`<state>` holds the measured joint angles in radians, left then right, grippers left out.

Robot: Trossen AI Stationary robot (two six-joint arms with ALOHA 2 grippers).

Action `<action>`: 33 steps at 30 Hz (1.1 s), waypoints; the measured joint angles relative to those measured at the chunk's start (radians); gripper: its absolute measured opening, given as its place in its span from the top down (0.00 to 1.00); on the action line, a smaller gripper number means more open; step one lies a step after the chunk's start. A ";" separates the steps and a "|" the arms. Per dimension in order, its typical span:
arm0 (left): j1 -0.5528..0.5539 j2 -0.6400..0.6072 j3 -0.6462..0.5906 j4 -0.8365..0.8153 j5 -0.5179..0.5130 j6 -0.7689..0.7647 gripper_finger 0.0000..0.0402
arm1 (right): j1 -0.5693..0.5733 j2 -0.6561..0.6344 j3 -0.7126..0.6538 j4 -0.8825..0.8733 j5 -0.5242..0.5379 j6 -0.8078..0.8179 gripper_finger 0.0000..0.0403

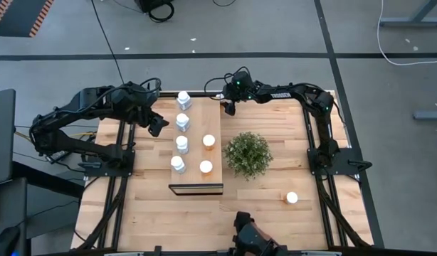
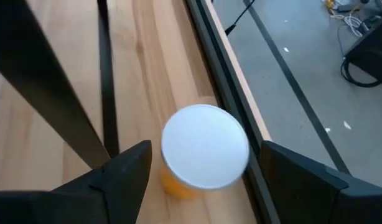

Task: Pick and place medicine bottles onto shelf by color
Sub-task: Put the top orange pill bottle on the shelf aligned with the other orange pill bottles

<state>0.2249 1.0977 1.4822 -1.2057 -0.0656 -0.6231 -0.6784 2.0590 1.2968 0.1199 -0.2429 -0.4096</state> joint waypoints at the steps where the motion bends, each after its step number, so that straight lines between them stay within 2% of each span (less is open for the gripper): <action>1: 0.000 0.000 0.000 0.001 0.000 0.000 0.52 | 0.000 0.000 0.000 0.001 0.002 0.000 0.24; 7: 0.000 0.000 0.000 0.000 0.000 0.006 0.51 | 0.000 0.000 0.000 -0.003 0.011 -0.005 0.25; 19: 0.000 0.000 0.000 -0.004 0.000 0.007 0.52 | 0.001 0.000 0.000 -0.003 0.022 -0.005 0.46; 28: 0.000 0.000 0.000 -0.004 0.000 0.008 0.53 | 0.001 -0.006 0.000 -0.015 0.023 0.008 0.46; 33: 0.000 0.000 0.000 -0.004 0.000 0.006 0.53 | 0.001 -0.064 -0.001 -0.061 0.076 0.003 0.46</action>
<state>0.2249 1.0977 1.4822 -1.2095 -0.0658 -0.6167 -0.6773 1.9951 1.2961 0.0589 -0.1665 -0.4066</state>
